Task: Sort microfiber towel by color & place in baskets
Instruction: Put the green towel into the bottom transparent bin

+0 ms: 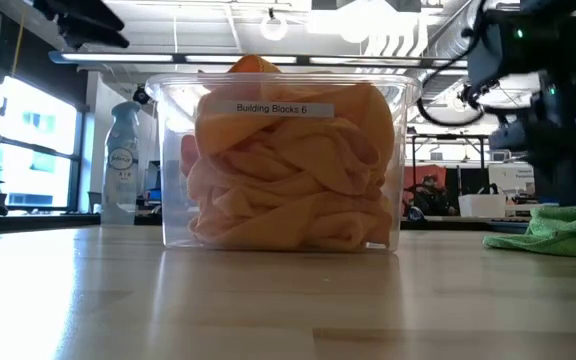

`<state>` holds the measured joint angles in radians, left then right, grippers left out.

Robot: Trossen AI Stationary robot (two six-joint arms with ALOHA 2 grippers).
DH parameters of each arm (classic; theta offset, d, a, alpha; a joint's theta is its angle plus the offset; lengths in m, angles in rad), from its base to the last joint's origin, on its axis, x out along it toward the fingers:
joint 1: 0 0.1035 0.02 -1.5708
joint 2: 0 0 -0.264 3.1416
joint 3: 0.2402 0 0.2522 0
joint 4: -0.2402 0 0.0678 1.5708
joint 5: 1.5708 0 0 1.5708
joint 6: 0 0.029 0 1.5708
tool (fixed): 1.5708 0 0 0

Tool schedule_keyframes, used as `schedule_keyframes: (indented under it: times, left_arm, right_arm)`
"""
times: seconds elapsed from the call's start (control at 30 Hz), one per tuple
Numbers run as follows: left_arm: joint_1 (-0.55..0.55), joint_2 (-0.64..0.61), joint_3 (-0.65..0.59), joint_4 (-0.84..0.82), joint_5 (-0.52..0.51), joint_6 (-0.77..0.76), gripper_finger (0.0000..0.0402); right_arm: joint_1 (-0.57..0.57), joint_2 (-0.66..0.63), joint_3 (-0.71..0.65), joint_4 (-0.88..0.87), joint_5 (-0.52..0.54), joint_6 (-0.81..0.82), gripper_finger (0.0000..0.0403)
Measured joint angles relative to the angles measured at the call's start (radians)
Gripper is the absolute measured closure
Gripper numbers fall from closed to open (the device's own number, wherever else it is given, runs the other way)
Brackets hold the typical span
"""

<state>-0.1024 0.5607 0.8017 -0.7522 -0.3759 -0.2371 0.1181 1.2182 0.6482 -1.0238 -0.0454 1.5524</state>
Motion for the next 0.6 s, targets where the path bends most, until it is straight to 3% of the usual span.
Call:
schedule_keyframes:
  times: [0.17,0.27,0.37,0.53,0.6]
  left_arm:
    - [0.000,-0.092,-0.087,0.003,0.010,-0.066,0.0213]
    - [0.000,-0.134,-0.117,0.001,0.013,-0.097,0.0213]
    - [0.000,-0.152,-0.120,0.006,0.013,-0.110,0.0213]
    - [0.000,-0.158,-0.120,0.044,0.013,-0.092,0.0213]
    - [0.000,-0.157,-0.120,0.062,0.013,-0.083,0.0213]
  right_arm:
    - [0.000,0.000,-0.103,0.118,0.009,0.050,0.0162]
    - [0.000,-0.003,-0.140,0.192,0.007,0.067,0.0181]
    - [0.000,-0.002,-0.140,0.216,0.008,0.064,0.0239]
    - [0.000,-0.002,-0.071,0.144,0.016,-0.006,0.0379]
    - [0.000,-0.002,-0.020,0.092,0.034,-0.028,0.0387]
